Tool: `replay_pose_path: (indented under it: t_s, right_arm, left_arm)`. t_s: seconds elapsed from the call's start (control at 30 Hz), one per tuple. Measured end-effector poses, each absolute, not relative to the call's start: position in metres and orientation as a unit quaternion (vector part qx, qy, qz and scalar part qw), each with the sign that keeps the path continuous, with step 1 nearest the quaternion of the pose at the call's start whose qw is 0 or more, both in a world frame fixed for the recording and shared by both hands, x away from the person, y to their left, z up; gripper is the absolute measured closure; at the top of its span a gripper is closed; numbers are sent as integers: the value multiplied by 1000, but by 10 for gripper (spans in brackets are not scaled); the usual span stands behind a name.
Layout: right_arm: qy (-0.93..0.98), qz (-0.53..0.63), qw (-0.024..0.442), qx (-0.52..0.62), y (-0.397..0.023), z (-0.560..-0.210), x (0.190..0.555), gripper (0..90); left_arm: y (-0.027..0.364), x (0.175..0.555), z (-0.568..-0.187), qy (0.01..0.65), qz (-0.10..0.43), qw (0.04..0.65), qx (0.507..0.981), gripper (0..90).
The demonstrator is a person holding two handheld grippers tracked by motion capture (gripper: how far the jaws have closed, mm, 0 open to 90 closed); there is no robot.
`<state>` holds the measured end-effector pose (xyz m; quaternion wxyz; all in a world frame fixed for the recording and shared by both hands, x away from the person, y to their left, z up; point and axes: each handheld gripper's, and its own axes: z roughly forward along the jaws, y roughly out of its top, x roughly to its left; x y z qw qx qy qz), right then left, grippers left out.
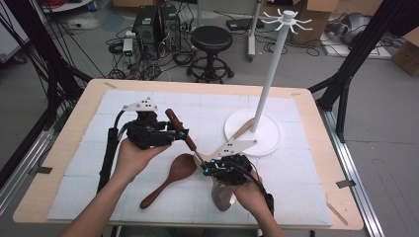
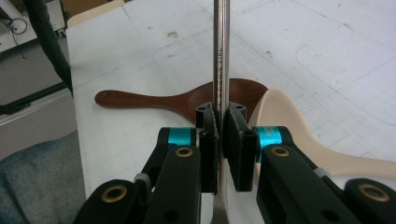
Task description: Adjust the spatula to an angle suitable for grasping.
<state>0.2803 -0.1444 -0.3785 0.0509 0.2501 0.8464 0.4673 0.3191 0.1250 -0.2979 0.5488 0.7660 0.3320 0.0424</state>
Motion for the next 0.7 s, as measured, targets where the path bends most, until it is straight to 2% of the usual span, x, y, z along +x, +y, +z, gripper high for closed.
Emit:
replay_pose_path:
  t_s: [0.23,0.43,0.7]
  right_arm:
    - [843,478,27,247,-149,-378,283,833]
    - [837,485,8,253,-151,-372,289,720]
    - [833,500,4,239,-151,-355,297,646]
  left_arm:
    - [124,317,-295,322,31,561,762,607]
    - [123,315,-290,305,21,570,762,627]
    - [119,313,-285,289,15,574,766,642]
